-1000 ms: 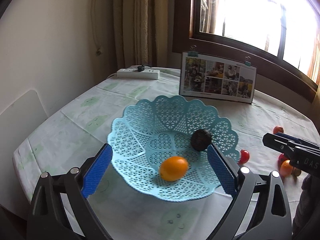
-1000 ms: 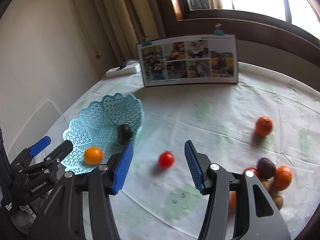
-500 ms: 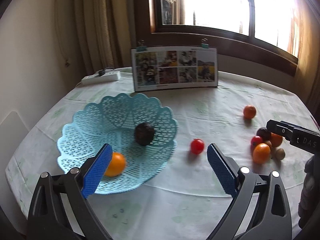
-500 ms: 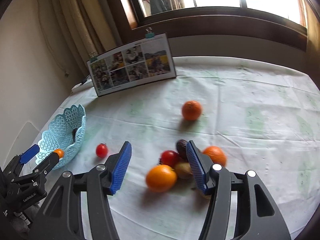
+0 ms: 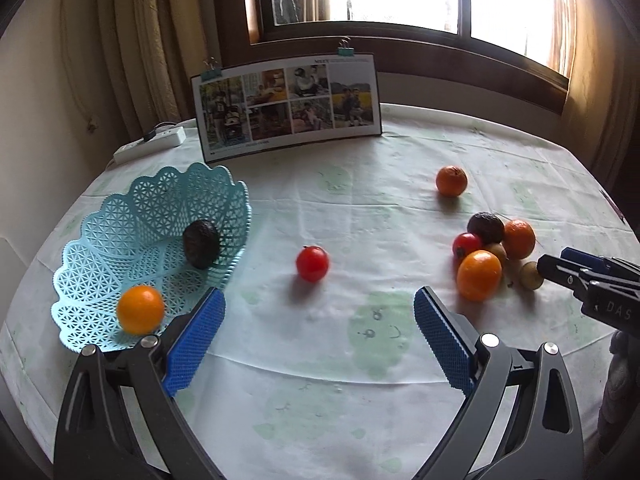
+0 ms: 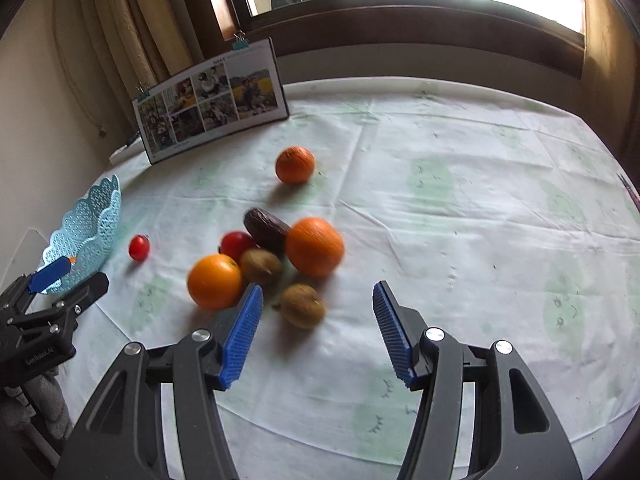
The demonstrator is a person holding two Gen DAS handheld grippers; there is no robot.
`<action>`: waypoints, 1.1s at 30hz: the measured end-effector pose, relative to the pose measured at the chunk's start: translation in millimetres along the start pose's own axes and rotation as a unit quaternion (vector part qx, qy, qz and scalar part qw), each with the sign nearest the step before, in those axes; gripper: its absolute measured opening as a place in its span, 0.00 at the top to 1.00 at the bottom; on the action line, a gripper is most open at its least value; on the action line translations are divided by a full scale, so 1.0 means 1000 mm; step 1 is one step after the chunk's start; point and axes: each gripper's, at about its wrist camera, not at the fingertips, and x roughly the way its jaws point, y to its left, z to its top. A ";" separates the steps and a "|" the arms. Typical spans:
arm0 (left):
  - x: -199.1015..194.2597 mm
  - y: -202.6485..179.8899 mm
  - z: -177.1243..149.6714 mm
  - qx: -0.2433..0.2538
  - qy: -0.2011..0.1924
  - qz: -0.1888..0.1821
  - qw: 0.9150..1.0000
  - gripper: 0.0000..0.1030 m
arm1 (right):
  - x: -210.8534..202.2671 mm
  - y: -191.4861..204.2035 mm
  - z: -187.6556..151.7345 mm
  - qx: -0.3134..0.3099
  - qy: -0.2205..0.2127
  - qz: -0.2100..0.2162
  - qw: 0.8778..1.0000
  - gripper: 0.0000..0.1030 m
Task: Organize fruits
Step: 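Grasp the orange with the left tool while the right tool grasps the kiwi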
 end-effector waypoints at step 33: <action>0.030 -0.062 0.007 0.042 0.037 -0.069 0.996 0.15 | 0.011 -0.017 -0.005 0.008 0.011 0.000 1.000 0.74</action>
